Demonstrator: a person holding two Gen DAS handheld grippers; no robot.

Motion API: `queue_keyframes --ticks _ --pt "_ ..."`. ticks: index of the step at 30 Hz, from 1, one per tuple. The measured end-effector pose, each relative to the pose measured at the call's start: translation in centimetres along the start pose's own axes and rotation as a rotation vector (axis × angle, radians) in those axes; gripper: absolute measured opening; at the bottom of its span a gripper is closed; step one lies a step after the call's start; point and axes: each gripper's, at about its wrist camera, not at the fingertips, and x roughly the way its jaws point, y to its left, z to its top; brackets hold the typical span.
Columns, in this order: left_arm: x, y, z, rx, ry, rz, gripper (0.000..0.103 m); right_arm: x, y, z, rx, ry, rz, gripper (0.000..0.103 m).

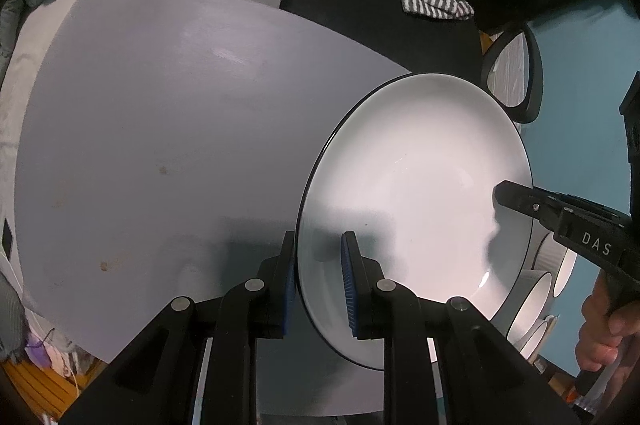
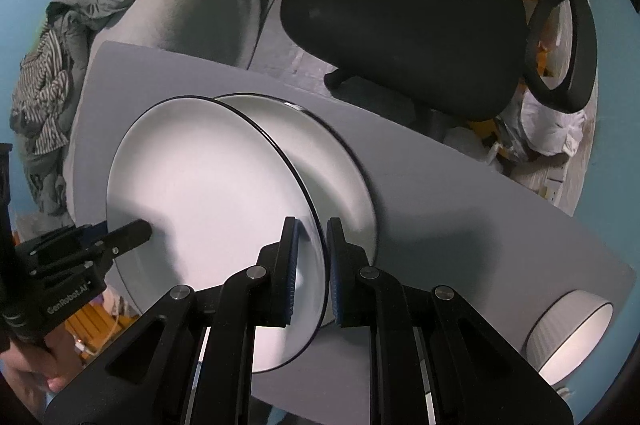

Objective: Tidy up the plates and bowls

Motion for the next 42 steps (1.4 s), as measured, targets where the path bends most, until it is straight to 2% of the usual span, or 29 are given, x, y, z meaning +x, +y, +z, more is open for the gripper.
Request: queue_keyframes --ticks 15,24,27,37,38,39,40,42 --pt "1.0 -1.1 0.8 0.027 0.025 0.047 0.021 1.0 -1.6 0.3 0.03 0.034 0.028 0.014" --pt "1.0 -1.6 1.1 0.043 0.013 0.075 0.021 1.2 -1.9 0.7 0.092 0.048 0.037 0.016" --pt "1.1 -1.9 1.3 0.064 0.024 0.091 0.025 1.3 -1.7 0.9 0.109 0.062 0.021 0.017" --pt "1.3 -2.5 1.3 0.089 0.039 0.11 0.029 0.3 -1.3 1.0 0.13 0.086 -0.028 0.031" --pt "1.3 -2.5 1.4 0.086 0.041 0.106 0.029 0.2 -1.2 1.1 0.124 0.082 -0.05 0.033" --pt "1.2 -2.5 1.4 0.084 0.041 0.102 0.029 0.1 -1.1 1.0 0.118 0.076 -0.087 0.042" --pt "1.1 -2.5 1.5 0.08 0.041 0.099 0.029 -0.1 -1.0 1.1 0.109 0.068 -0.109 0.043" --pt "1.0 -2.5 1.5 0.079 0.037 0.093 0.029 -0.1 -1.0 1.1 0.107 0.072 -0.09 0.043"
